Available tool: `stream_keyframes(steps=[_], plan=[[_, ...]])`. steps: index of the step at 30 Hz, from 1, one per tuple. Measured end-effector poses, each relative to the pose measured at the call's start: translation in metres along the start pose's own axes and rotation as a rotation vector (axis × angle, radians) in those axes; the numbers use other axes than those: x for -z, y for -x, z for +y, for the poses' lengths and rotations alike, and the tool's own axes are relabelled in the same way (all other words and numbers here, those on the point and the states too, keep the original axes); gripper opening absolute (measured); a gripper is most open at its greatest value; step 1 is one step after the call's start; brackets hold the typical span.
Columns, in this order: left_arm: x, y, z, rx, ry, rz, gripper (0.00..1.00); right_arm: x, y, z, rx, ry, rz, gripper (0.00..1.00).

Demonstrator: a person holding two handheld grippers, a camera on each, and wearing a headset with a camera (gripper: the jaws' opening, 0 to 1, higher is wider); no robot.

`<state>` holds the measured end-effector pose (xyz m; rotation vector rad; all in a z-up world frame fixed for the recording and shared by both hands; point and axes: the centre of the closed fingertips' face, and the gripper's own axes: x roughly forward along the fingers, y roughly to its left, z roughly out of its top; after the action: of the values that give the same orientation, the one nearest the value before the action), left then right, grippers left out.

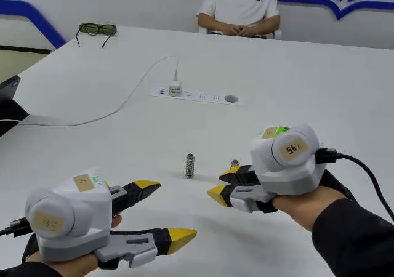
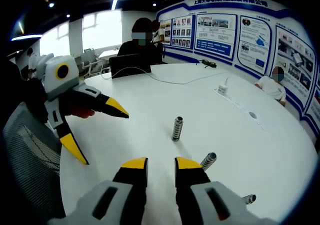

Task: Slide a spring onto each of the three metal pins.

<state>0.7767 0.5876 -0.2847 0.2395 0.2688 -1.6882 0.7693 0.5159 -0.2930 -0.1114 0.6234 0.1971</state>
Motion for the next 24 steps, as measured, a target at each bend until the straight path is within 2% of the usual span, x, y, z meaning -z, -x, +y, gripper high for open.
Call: stream_keyframes(steps=[24], plan=[[-0.002,-0.001,-0.001,0.003,-0.004,0.002,0.68,0.022,0.040,-0.015,0.050,-0.030,-0.023,0.28]])
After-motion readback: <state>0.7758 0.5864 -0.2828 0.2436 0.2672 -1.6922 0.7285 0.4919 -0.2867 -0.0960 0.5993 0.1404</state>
